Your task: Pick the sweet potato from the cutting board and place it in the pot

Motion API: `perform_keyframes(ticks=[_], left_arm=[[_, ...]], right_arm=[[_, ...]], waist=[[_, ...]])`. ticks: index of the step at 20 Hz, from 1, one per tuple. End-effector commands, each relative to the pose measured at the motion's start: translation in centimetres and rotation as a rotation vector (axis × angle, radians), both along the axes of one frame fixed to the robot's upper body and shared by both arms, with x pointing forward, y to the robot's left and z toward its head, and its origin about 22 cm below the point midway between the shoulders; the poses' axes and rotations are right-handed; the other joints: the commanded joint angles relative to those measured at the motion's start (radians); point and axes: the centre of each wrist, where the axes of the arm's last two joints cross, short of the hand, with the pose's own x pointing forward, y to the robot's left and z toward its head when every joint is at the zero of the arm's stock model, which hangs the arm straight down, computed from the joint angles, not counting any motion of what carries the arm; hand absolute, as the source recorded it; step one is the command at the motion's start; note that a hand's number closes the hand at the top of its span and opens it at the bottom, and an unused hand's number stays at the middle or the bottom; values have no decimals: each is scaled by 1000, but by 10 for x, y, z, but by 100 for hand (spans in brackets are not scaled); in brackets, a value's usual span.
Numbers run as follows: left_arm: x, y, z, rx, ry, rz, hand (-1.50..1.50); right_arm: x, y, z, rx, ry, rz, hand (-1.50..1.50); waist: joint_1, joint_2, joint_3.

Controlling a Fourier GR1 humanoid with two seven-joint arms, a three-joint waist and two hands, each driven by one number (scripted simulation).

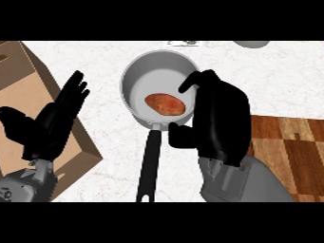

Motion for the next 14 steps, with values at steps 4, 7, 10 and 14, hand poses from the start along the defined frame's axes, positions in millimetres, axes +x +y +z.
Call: perform_keyframes(ticks=[4, 7, 10, 14], left_arm=[[0, -19, -11, -57, 45, -13, 0], [-1, -2, -15, -42, 37, 8, 0], [1, -1, -12, -41, 50, 21, 0], [-1, 2, -20, -21, 57, 42, 0]], right_arm=[[20, 6, -3, 356, 35, -112, -150], [30, 1, 13, 439, -168, -134, -150], [23, -2, 29, 496, -322, -153, -150], [20, -4, 33, 551, -393, -223, -150]], waist=[[-8, 2, -10], [-12, 3, -10], [-37, -7, -10], [-50, -11, -11]])
